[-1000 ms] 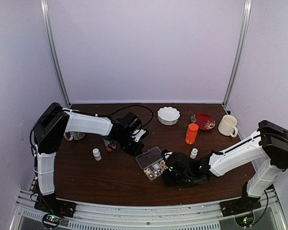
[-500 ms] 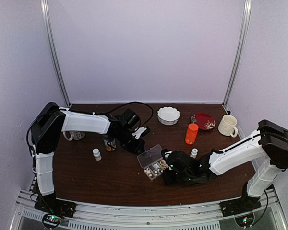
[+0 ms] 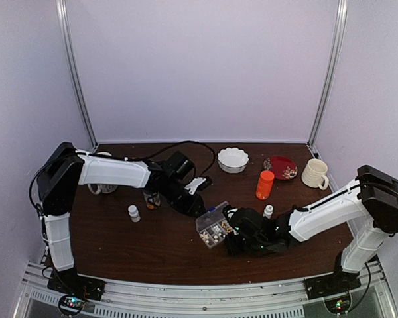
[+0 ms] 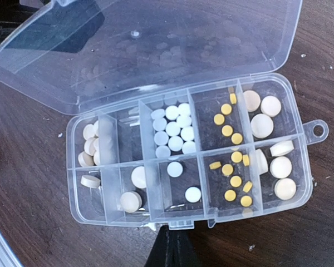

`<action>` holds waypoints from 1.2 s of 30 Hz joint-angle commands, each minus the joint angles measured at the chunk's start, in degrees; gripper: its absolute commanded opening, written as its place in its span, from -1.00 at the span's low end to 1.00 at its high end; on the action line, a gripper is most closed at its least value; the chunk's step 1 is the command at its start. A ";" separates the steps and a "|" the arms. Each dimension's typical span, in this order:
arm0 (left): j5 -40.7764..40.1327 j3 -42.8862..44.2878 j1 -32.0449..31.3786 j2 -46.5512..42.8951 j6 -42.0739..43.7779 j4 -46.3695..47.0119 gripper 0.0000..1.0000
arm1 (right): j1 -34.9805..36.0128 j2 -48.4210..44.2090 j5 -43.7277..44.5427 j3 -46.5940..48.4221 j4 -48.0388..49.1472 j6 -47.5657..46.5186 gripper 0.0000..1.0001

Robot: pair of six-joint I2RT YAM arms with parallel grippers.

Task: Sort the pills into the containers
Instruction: Close the pill container at the center of the board.

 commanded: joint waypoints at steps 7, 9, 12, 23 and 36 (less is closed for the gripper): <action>0.71 -1.84 -2.39 -0.96 0.28 1.86 -0.10 | -0.52 -1.20 0.65 -0.93 0.21 0.56 -1.00; 0.18 -1.85 -2.71 -0.19 0.09 1.85 -0.08 | -0.52 -1.76 1.26 -1.28 0.52 1.03 -1.00; -1.22 -1.37 -3.30 0.69 0.00 1.12 -0.08 | -0.54 -2.90 2.30 -2.24 0.93 1.46 -1.00; -9.20 2.79 -7.63 4.60 1.09 -4.09 0.03 | -0.58 -4.23 2.60 -4.10 2.83 2.15 -1.00; -16.10 4.89 -8.35 6.88 -0.58 -7.06 0.02 | -0.67 -12.73 6.62 -8.11 1.38 1.64 -1.00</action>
